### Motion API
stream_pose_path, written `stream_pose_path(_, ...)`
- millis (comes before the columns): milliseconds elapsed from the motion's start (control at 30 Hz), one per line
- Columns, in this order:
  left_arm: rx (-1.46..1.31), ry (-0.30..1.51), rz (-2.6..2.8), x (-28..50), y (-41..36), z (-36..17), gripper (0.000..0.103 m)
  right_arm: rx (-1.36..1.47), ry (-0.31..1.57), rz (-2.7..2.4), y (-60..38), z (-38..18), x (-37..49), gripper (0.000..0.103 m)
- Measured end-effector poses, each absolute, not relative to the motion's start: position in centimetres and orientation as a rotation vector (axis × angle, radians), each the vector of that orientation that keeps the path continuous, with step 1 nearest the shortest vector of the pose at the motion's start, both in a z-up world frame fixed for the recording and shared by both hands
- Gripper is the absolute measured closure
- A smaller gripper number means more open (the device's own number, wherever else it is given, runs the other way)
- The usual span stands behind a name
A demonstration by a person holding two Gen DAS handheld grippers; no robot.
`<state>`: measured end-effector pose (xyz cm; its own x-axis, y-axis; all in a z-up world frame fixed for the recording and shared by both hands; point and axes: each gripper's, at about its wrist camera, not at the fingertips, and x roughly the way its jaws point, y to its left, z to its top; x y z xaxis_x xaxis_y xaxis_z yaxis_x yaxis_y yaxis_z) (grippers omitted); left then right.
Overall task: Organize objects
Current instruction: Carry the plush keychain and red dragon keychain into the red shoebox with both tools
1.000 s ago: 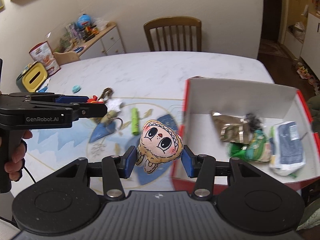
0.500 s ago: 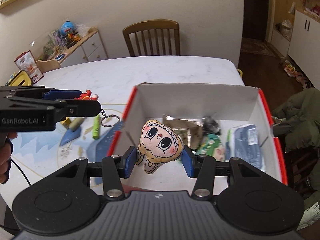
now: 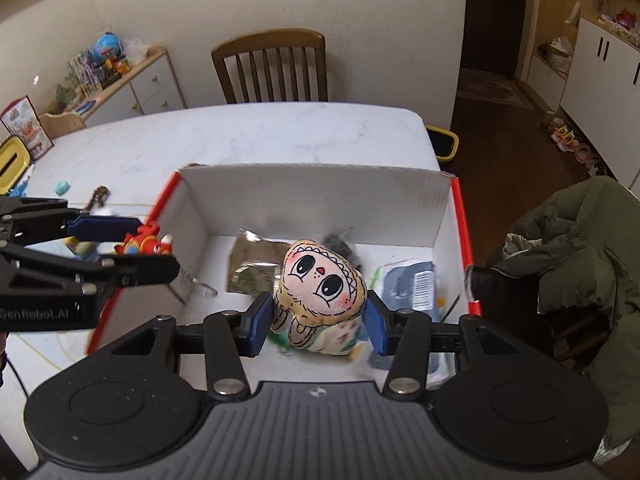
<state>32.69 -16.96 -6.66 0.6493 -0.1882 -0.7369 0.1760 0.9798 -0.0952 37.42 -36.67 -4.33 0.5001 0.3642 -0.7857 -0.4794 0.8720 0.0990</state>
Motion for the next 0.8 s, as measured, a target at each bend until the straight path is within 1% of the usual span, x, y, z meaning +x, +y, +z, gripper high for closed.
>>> stream_pose_path(400, 0.019, 0.979, -0.175, 35.4, -19.6, -11.4, 0.052, -0.218, 0.985, 0.51, -36.0, -8.1, 41.6, 0.055)
stream_pose_path(800, 0.047, 1.069, -0.131, 37.7, -20.6, -13.9, 0.052, -0.305, 1.0, 0.538, -35.3, -10.2, 42.9, 0.054)
